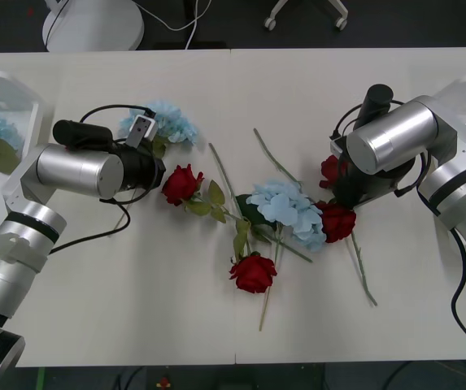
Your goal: Put the red flowers into the right box and the blue flowers into the left box
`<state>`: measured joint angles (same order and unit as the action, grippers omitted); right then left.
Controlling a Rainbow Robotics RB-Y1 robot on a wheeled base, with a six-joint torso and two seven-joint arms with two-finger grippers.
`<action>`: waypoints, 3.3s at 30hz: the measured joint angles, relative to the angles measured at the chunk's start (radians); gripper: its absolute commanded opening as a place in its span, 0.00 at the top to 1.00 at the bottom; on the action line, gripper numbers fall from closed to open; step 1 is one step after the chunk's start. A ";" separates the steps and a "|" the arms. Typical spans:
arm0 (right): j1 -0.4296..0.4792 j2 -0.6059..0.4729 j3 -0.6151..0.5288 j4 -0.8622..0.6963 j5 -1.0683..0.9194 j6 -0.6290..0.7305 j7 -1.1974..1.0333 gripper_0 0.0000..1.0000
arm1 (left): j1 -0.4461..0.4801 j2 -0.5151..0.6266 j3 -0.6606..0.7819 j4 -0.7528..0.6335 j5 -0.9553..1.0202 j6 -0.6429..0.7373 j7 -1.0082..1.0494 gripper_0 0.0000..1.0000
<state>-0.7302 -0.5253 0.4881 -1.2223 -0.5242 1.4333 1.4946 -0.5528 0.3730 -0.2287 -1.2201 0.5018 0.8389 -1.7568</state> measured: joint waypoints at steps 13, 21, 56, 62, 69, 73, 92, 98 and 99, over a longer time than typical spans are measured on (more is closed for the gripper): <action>0.000 0.000 0.000 -0.002 0.014 -0.013 -0.002 1.00 | 0.009 0.016 0.379 -0.275 0.041 0.265 0.058 1.00; -0.008 -0.002 -0.064 -0.002 -0.039 -0.019 -0.032 1.00 | 0.014 0.067 0.672 -0.319 0.013 0.346 0.058 1.00; -0.187 -0.256 -0.170 0.434 0.452 -0.415 0.229 1.00 | 0.296 0.114 0.813 -0.324 -0.412 0.297 0.025 1.00; -0.187 -0.251 -0.170 0.540 0.463 -0.472 0.229 1.00 | 0.340 0.114 0.777 -0.324 -0.358 0.299 0.025 0.90; -0.179 -0.230 -0.170 0.621 0.467 -0.553 0.229 1.00 | 0.341 0.115 0.781 -0.325 -0.241 0.355 0.025 0.31; -0.170 -0.229 -0.170 0.621 0.467 -0.564 0.229 0.72 | 0.341 0.115 0.807 -0.331 -0.152 0.406 0.025 0.13; -0.167 -0.249 -0.217 0.409 0.084 -0.387 0.228 0.29 | 0.337 0.117 0.761 -0.974 0.034 0.957 0.158 0.10; -0.166 -0.254 -0.243 0.191 -0.116 -0.199 0.181 0.29 | 0.330 0.124 0.462 -1.008 0.041 0.909 1.001 0.03; -0.166 -0.254 -0.240 0.157 -0.144 -0.176 0.132 0.29 | 0.329 0.124 0.415 -1.008 0.041 0.882 1.135 0.03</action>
<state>-0.8961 -0.7796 0.2476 -1.0658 -0.6687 1.2576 1.6265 -0.2236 0.4973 0.1862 -2.2280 0.5424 1.7204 -0.6213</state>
